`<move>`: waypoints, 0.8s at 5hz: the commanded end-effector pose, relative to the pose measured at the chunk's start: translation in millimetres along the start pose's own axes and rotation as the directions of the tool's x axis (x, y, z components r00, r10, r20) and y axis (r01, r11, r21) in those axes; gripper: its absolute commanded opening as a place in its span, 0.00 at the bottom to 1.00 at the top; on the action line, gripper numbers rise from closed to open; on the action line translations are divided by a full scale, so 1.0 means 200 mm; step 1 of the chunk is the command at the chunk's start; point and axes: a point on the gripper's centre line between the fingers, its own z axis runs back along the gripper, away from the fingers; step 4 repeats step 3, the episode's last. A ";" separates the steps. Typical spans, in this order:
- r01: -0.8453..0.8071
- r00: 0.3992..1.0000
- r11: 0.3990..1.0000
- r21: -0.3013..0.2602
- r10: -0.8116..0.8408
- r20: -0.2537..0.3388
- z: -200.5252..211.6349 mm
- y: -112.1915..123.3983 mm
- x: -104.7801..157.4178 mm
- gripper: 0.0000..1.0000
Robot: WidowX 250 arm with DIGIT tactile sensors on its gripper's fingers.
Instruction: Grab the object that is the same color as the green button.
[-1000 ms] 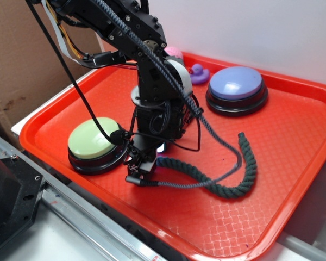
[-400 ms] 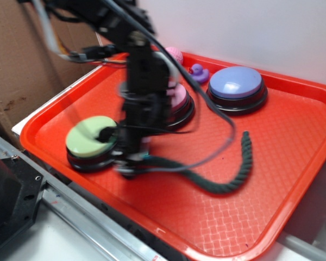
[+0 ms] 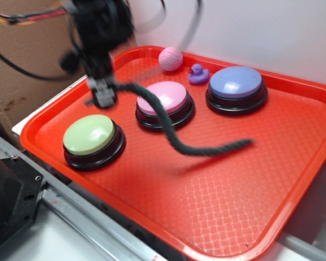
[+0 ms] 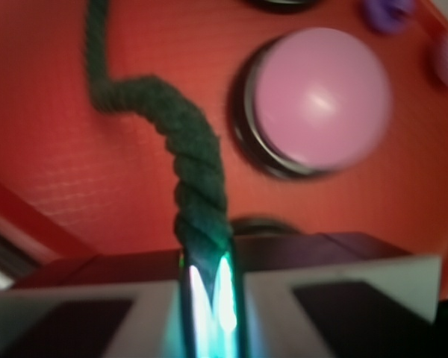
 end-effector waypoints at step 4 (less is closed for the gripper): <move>-0.387 0.920 0.921 0.038 0.383 0.077 0.88 -0.10 -0.08 0.14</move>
